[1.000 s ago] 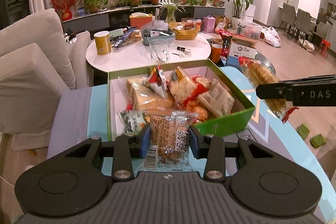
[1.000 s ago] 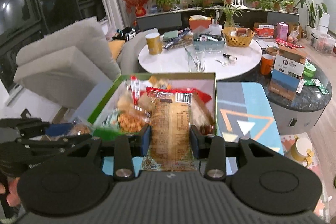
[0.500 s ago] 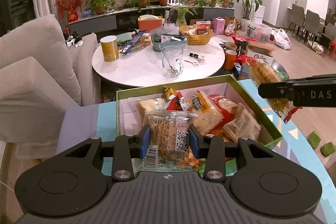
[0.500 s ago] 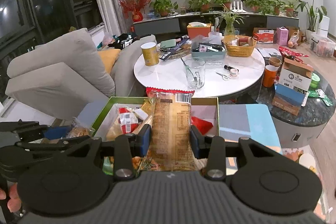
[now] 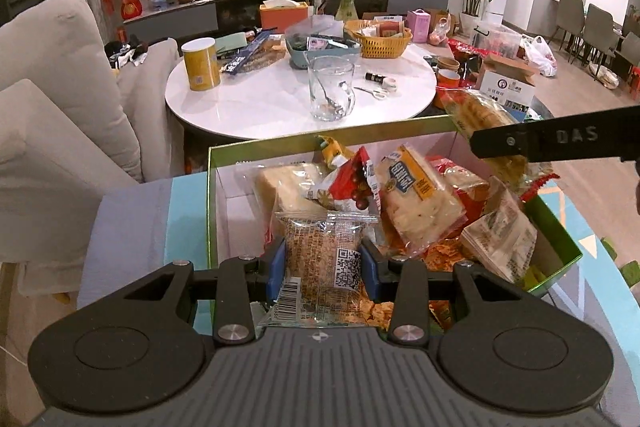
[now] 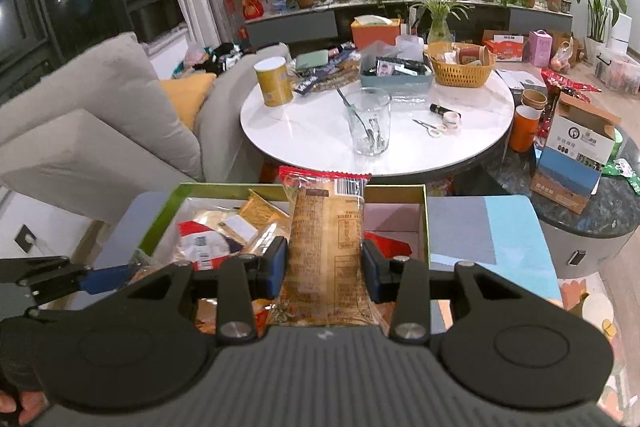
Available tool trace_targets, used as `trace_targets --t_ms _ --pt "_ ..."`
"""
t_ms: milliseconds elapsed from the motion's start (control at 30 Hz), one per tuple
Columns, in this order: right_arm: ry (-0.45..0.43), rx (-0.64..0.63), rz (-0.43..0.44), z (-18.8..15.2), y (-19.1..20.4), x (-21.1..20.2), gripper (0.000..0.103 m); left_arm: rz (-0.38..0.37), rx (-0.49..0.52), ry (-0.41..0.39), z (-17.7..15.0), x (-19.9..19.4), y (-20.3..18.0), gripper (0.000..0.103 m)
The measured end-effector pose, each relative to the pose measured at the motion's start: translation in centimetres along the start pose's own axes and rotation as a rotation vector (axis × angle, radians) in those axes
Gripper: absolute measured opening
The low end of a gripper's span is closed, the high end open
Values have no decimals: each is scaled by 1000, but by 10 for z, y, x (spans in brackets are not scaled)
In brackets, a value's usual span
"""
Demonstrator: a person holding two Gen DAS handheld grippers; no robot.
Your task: Organize snacks
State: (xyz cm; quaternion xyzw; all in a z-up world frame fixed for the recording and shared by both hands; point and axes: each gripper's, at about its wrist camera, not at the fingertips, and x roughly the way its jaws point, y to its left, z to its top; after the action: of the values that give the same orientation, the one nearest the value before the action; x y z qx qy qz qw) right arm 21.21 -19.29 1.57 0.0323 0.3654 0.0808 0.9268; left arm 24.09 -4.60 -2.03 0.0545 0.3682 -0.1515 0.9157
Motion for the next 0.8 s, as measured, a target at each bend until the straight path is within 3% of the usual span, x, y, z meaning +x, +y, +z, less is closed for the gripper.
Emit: trace_targets --t_ms 267,433,800 --pt "10 2 -36 -5 2 15 61 10 23 -8 -1 6 -3 39" --pt "4 62 -27 -12 -7 7 67 25 17 -4 -4 5 -5 53" --pt "-54 92 -35 -19 -12 -28 70 33 -10 -30 -6 -16 -5 55"
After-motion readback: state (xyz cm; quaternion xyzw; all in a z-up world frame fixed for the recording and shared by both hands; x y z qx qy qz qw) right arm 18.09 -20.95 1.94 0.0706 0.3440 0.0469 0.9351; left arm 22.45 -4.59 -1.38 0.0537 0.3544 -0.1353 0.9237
